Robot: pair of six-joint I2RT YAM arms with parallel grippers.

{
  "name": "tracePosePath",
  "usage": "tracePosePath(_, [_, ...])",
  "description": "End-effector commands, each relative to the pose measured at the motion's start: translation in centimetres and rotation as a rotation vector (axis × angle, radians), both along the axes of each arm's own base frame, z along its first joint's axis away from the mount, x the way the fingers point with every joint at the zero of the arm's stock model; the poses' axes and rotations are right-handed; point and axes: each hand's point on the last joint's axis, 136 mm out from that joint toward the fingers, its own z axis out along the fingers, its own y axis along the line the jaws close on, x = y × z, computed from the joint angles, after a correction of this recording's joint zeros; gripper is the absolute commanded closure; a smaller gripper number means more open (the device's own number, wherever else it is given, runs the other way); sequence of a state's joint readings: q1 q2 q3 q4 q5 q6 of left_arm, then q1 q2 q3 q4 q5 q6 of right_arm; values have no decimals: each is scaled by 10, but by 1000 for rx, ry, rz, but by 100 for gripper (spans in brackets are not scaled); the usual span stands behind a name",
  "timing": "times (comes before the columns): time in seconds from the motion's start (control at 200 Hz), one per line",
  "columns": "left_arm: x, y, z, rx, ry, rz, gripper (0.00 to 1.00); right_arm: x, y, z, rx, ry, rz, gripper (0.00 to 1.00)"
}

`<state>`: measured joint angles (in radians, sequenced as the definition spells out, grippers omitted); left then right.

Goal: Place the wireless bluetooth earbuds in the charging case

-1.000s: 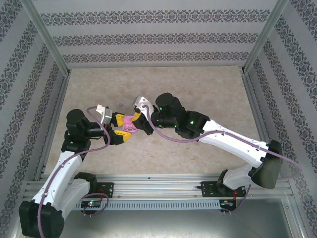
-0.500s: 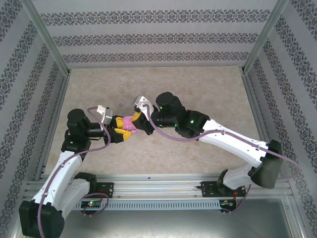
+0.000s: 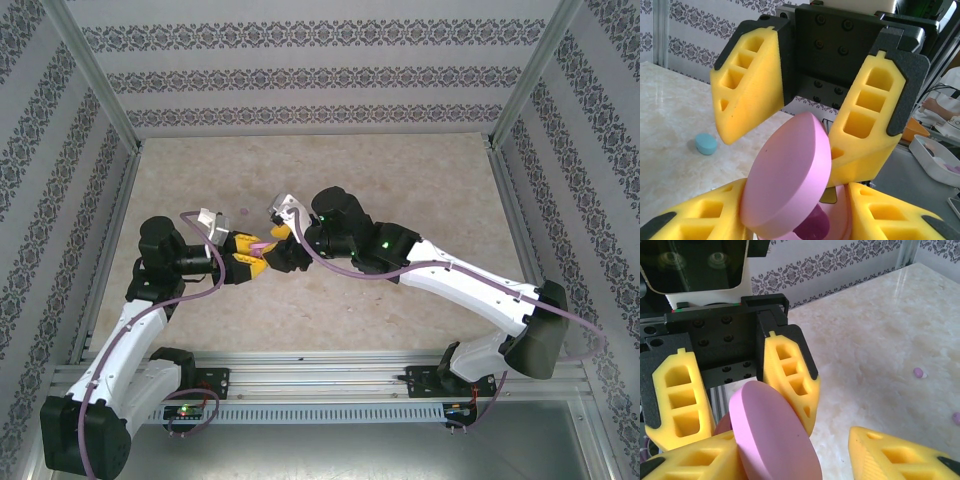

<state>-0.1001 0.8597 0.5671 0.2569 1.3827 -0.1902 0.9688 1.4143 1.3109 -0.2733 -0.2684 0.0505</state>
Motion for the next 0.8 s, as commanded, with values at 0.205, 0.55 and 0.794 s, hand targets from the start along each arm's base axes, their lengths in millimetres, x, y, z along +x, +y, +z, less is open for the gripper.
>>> tracePosePath(0.205, [-10,2,18,-20,-51,-42,69,13,-5,23,44,-18,-39,48])
tracePosePath(0.55, [-21,1,21,-19,-45,-96,68,-16,16,37,105,68,198,78])
tracePosePath(0.794, [-20,1,23,-17,-61,-85,63,-17,17,37,95,65,211,97])
